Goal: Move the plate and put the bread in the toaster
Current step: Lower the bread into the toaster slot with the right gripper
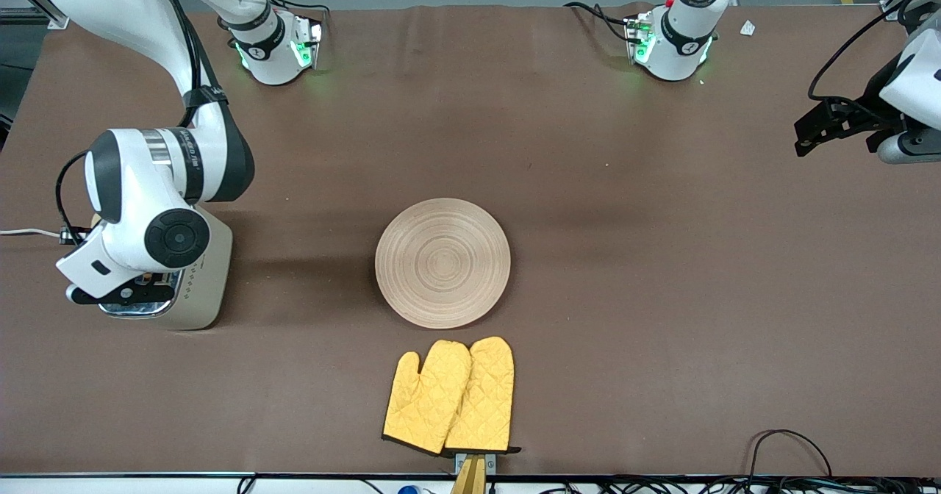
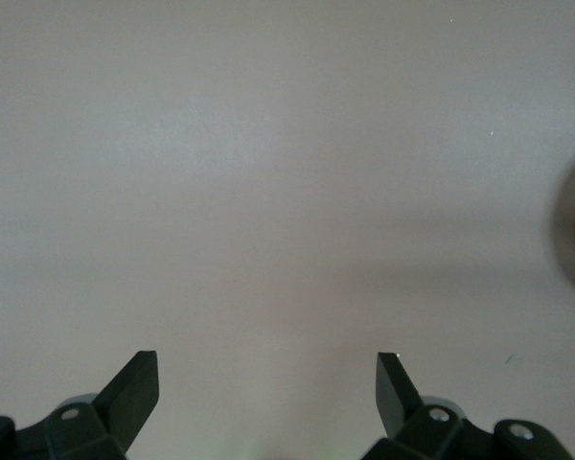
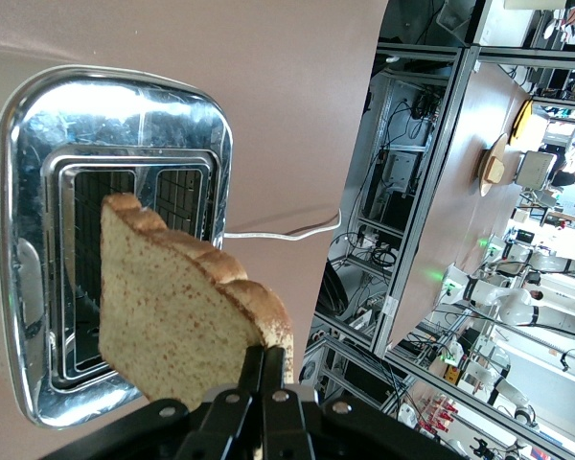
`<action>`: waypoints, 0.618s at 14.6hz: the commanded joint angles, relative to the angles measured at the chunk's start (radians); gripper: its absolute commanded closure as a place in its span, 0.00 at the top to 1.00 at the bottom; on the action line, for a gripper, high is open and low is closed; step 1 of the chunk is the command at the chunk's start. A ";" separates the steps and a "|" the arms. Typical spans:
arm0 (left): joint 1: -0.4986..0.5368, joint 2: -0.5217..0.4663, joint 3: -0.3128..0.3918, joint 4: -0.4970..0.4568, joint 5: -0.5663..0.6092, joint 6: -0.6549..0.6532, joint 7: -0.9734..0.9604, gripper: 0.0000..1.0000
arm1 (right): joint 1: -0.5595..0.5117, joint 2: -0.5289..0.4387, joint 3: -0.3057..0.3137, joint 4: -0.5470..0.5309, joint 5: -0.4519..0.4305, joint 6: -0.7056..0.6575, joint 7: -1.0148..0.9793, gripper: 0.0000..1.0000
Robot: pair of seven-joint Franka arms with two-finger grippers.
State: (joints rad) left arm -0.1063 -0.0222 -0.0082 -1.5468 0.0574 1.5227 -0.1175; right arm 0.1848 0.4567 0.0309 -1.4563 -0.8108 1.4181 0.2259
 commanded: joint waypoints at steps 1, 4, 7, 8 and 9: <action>0.000 0.001 -0.001 0.007 -0.011 -0.015 0.009 1.00 | -0.018 0.020 0.015 0.011 -0.016 0.016 0.003 0.00; 0.004 0.001 -0.001 0.007 -0.011 -0.015 0.010 1.00 | -0.027 0.052 0.015 0.005 -0.011 0.035 0.004 0.00; 0.002 0.001 -0.001 0.008 -0.011 -0.015 0.009 1.00 | -0.048 0.132 0.015 0.005 -0.001 0.076 0.007 0.16; 0.003 0.001 -0.001 0.007 -0.011 -0.013 0.010 1.00 | -0.050 0.157 0.015 0.008 -0.004 0.090 0.007 0.61; 0.005 0.001 -0.001 0.008 -0.011 -0.015 0.010 1.00 | -0.050 0.160 0.018 0.017 -0.005 0.093 0.007 1.00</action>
State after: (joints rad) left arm -0.1056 -0.0212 -0.0085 -1.5476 0.0574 1.5214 -0.1175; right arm 0.1526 0.5866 0.0309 -1.4610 -0.8084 1.5049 0.2282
